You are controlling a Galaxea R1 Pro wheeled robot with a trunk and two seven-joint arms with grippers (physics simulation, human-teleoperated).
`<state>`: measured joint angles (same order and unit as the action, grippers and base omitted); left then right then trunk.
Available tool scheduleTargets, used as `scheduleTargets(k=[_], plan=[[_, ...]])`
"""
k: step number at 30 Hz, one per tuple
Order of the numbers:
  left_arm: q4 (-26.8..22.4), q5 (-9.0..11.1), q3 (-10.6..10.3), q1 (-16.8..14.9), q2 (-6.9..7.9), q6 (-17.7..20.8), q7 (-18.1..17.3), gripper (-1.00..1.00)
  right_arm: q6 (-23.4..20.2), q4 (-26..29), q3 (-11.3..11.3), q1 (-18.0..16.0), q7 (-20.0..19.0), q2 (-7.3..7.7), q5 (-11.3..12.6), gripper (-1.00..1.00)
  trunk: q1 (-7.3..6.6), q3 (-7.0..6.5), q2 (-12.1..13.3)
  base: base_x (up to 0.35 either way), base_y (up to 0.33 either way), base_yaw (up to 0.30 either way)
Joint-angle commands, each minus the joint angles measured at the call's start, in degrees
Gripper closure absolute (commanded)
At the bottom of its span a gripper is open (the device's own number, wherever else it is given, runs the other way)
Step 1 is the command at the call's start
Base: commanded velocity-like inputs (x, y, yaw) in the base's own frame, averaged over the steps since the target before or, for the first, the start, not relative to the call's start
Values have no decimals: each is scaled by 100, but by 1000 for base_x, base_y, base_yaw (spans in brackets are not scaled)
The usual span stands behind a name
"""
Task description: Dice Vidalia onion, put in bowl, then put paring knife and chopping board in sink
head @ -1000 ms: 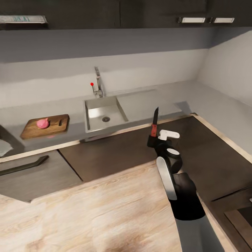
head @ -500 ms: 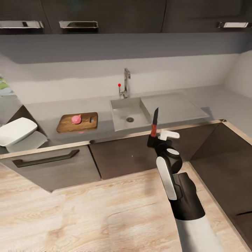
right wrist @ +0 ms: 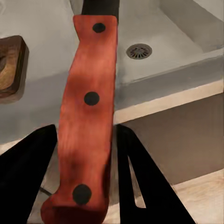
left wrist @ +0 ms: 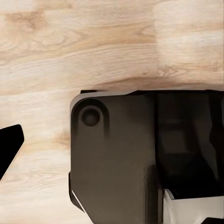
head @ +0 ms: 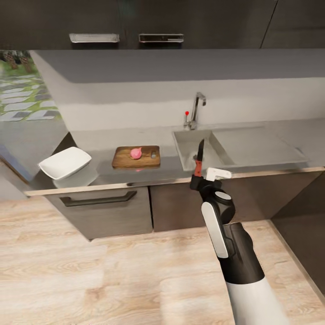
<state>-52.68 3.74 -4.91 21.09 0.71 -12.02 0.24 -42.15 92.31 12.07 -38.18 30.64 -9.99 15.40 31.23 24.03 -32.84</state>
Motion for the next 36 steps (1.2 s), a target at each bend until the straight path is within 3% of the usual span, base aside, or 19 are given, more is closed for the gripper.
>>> scheduleTargets(k=[1, 11, 36], plan=[[-6, 40, -19, 0, 7, -11, 3, -100, -12, 6, 6, -5, 56, -1, 60, 100, 3, -2, -7, 0, 300, 136], [-6, 40, -19, 0, 8, -11, 5, -100, -12, -2, 6, -6, 56, -1, 60, 100, 3, -86, -7, 18, 247, 86], [-15, 40, -19, 0, 7, -11, 5, -100, -12, -1, 6, -5, 65, -1, 53, 100, 3, -302, -7, 2, 9, 23]])
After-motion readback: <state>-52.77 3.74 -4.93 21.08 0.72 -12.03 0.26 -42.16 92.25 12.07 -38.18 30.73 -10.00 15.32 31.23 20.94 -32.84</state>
